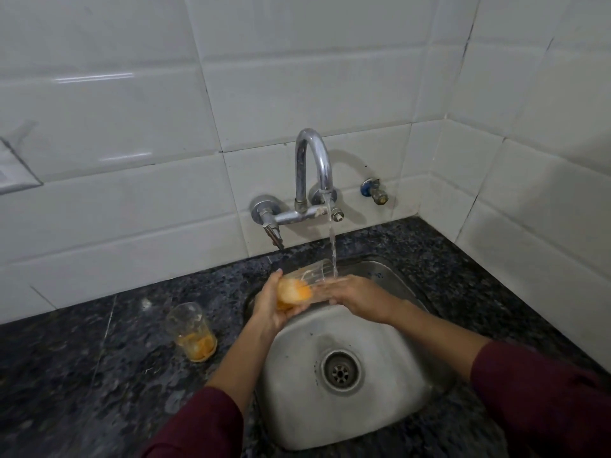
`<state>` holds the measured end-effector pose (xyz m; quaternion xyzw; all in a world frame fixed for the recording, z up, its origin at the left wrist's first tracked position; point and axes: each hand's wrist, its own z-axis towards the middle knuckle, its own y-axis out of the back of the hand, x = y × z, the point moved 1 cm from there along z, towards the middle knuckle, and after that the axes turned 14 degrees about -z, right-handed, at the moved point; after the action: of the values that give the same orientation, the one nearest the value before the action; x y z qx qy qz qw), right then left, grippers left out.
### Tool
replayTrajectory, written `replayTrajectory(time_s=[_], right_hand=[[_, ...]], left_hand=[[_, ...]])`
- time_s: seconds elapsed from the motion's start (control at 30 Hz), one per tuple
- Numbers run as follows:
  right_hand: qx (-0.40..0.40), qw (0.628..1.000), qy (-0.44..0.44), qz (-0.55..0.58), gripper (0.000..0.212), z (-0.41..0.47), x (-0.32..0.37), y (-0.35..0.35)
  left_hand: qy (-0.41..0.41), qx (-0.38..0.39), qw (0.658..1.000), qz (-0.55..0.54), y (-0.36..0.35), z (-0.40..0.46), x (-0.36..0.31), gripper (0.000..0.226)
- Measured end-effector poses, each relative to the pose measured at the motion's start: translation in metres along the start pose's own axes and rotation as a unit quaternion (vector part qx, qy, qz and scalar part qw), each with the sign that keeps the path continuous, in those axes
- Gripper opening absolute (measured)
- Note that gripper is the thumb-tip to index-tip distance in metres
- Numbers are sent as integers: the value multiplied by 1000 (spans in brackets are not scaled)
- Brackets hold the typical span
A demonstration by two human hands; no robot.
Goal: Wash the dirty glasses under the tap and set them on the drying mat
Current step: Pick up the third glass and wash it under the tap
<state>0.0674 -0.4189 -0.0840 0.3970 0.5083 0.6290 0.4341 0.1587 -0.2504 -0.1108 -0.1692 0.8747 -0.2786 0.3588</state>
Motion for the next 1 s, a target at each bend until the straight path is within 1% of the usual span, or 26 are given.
replayTrajectory(time_s=[0.07,0.1,0.13,0.17,0.2,0.23,0.27,0.3,0.33,0.37,0.4,0.43,0.47,0.53,0.57,0.6,0.63,0.7,0.73,0.77,0.8,0.83,0.87,0.9,0.93,1.0], right_hand=[[-27,993,-46,107,40,5,8,9],[-42,978,-85,184,33,7,12,14],[-55,947,-135,287,26,9,20,19],[-63,894,-184,404,22,12,28,23],[-68,844,-223,483,20,15,36,23],[-74,819,-239,517,19,17,43,23],[-80,822,-236,512,20,17,47,20],[-79,838,-220,494,22,14,49,16],[-73,865,-190,459,26,9,49,13],[-58,902,-152,400,30,2,47,10],[-38,942,-110,314,34,-4,40,6],[-17,974,-72,212,37,-7,32,2],[1,992,-35,118,42,-9,23,0],[22,1000,15,-12,53,-8,9,-1],[18,999,27,-42,57,-6,5,-1],[8,999,28,-44,59,-3,2,-1],[-4,1000,12,-12,57,-1,2,0],[-38,989,-57,127,43,4,11,9],[-56,969,-102,216,36,6,18,15],[-68,934,-144,320,30,9,26,20],[-71,885,-177,425,27,12,34,23],[-77,843,-202,492,25,14,41,23],[-82,823,-214,520,25,14,47,21],[-85,827,-212,514,27,12,50,17],[-83,850,-192,483,29,8,51,13],[-60,932,-114,338,33,-1,42,6]], left_hand=[[-3,33,999,-5,-2,-2,-3,38],[-8,57,998,-14,-3,-2,-4,36],[-19,74,997,-20,-6,-3,-4,35],[-33,82,996,-26,-9,-4,-3,34],[-48,79,995,-34,-11,-6,-2,34],[-59,69,995,-44,-11,-4,0,35],[-67,55,995,-48,-11,-4,1,34],[-73,40,995,-47,-10,-4,1,32],[-73,28,996,-41,-8,-4,0,29],[-67,19,997,-34,-6,-3,-1,27],[-56,9,998,-29,-4,-2,-1,27],[-44,-1,999,-24,-3,-1,-2,29],[-32,-12,999,-20,-2,-1,-2,32],[-14,-26,999,-15,-4,-1,-2,37],[-4,-23,1000,-15,-5,-1,-3,36],[3,-14,1000,-18,-6,-2,-4,34],[8,-1,1000,-23,-8,-4,-7,32],[11,34,999,-34,-9,-4,-10,30],[4,53,998,-36,-11,-6,-11,31],[-10,61,997,-38,-12,-8,-10,34],[-22,63,997,-47,-13,-8,-8,39],[-35,54,996,-57,-12,-7,-7,45],[-44,42,996,-64,-11,-6,-6,48],[-49,29,996,-66,-10,-6,-7,48],[-47,16,997,-66,-9,-5,-8,46],[-28,6,997,-68,-7,-4,-8,47]])
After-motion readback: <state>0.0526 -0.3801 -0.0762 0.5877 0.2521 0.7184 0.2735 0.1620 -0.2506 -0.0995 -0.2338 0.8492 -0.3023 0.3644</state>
